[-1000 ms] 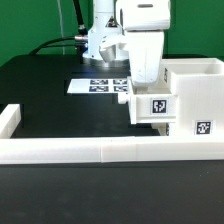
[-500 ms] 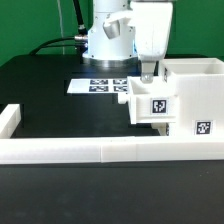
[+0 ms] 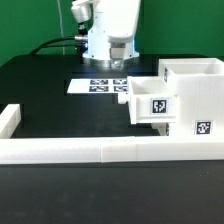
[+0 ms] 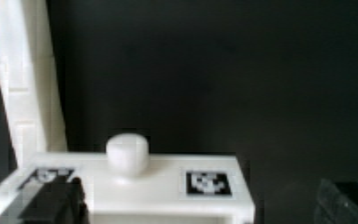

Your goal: Assemble drawer

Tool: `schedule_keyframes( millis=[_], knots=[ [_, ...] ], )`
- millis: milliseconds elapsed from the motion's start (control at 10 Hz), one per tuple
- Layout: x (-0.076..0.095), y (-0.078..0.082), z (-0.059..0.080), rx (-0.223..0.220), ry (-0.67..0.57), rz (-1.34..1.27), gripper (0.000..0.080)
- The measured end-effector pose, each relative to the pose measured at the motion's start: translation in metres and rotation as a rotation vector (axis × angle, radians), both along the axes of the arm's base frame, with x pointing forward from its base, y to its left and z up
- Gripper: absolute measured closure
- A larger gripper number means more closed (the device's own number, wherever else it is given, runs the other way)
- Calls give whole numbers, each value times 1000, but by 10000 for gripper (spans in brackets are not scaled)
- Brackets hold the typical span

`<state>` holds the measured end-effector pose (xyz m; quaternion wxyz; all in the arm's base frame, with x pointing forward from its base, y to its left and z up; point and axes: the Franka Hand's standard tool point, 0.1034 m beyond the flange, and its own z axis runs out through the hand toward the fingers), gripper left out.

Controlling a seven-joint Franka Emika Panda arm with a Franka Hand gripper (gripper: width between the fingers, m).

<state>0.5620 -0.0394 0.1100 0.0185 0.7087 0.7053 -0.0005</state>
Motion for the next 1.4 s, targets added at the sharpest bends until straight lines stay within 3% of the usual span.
schedule_keyframes(
  millis=[200, 500, 800, 1400],
  knots=[
    [12, -12, -12, 12, 3, 0, 150],
    [20, -10, -35, 32, 20, -5, 150],
    [19, 7, -51, 49, 23, -3, 150],
    [31, 58, -47, 53, 39, 0, 150]
  ],
)
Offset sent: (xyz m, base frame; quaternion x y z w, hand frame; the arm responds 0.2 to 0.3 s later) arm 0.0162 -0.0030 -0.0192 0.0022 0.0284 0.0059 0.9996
